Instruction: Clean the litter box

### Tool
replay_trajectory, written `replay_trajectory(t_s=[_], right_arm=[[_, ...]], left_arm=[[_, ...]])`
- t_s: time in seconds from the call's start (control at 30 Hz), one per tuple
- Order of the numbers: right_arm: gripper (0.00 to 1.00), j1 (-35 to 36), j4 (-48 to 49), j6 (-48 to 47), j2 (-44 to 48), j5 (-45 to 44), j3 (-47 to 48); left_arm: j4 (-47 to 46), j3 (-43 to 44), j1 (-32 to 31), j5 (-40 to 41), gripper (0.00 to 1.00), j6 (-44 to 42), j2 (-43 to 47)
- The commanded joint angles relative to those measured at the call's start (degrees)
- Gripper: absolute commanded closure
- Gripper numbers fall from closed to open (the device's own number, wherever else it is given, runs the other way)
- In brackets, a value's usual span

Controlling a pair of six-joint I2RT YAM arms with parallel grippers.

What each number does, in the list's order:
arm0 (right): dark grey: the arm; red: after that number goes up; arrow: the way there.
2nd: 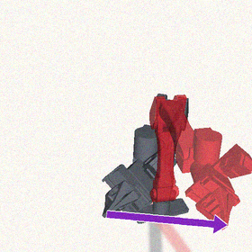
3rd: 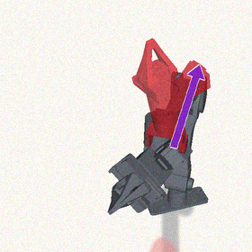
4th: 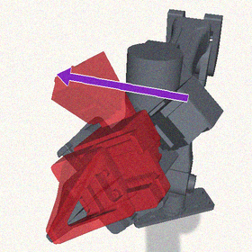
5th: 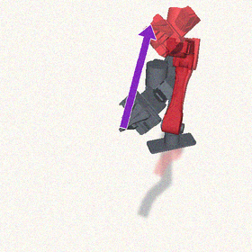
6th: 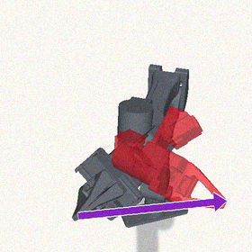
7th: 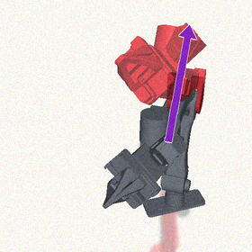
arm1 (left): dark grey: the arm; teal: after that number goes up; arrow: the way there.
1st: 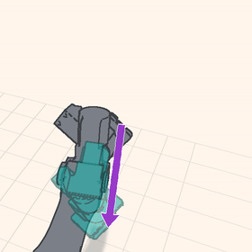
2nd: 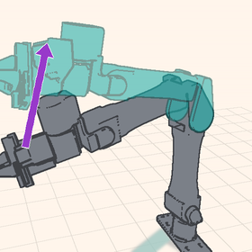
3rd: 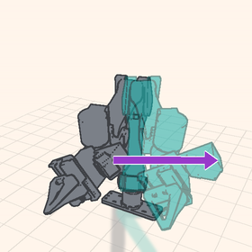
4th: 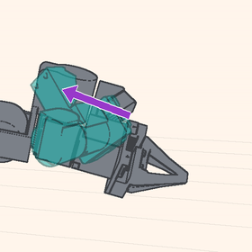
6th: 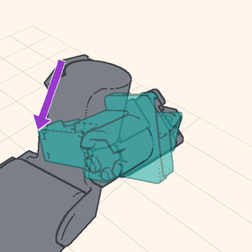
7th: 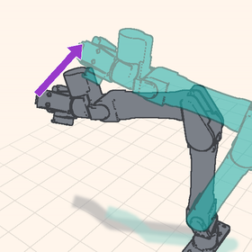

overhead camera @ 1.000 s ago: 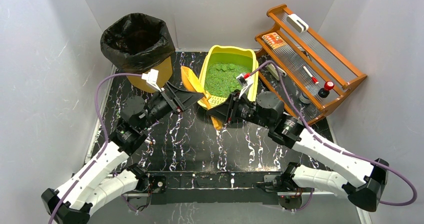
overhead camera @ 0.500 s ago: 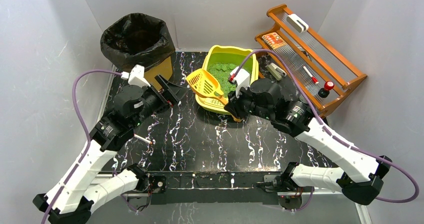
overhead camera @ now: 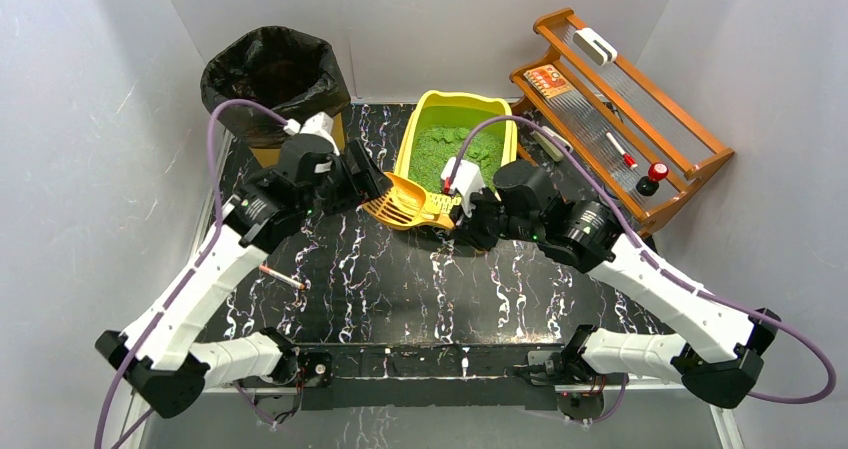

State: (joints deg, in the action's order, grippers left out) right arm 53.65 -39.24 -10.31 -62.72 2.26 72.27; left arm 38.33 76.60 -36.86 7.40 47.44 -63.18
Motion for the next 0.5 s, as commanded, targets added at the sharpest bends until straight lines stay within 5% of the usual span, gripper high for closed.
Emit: replay_trajectory(t_s=[0.0, 0.27, 0.47], right_arm=[[0.97, -0.1, 6.4, -3.7, 4.0, 5.1, -1.4], [0.93, 0.0, 11.0, -3.4, 8.1, 7.0, -5.3], [0.9, 0.0, 13.6, -2.5, 11.2, 8.5, -7.3]], left_arm=[[5.1, 2.3, 0.2, -4.6, 0.25, -3.5, -2.5], [0.2, -1.1, 0.8, -11.2, 0.35, -1.0, -0.7], [-2.9, -3.0, 0.9, -15.9, 0.68, 2.5, 1.6]])
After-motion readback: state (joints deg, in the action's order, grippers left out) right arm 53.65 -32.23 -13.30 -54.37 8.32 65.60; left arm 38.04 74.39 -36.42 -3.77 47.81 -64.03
